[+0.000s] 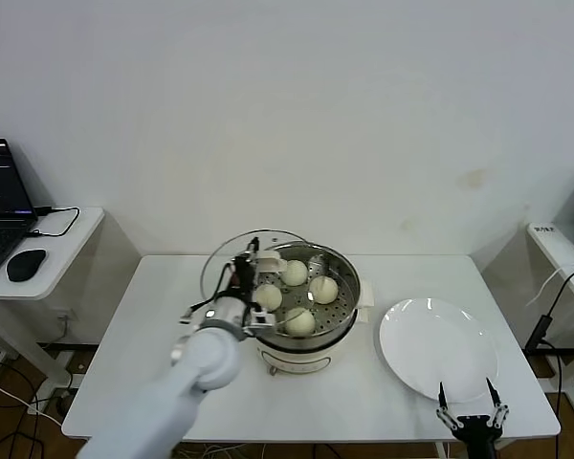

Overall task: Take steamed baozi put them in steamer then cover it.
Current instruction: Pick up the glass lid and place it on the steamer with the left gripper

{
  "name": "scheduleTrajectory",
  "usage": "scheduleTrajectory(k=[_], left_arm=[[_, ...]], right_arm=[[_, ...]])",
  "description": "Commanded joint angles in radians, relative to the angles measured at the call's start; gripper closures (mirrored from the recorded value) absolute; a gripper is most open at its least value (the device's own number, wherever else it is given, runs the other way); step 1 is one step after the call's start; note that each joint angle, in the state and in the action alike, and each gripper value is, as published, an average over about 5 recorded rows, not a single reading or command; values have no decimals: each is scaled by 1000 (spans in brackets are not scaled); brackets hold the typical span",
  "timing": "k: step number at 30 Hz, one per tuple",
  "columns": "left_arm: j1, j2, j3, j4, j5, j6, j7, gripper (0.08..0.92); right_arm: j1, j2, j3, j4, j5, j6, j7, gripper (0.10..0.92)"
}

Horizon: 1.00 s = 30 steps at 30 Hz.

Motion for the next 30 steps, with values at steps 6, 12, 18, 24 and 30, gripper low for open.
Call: scheduleTrajectory(k=[6,12,18,24,30], left_arm=[[-71,-211,112,161,166,28,40,850],[-62,-223,110,186,192,16,36,850],[-52,-226,103,191,197,12,33,850],[-39,-227,91,188,202,8,30,850],[-31,-224,73,187,202,5,29,850]], right_arm=[[4,6,-10,-24,-27,10,7,203],[5,6,-15,-29,-27,12,5,203],[4,5,-20,-34,-28,15,3,203],[2,5,-23,-36,-28,17,2,203],[1,5,-26,-39,-30,19,0,203]])
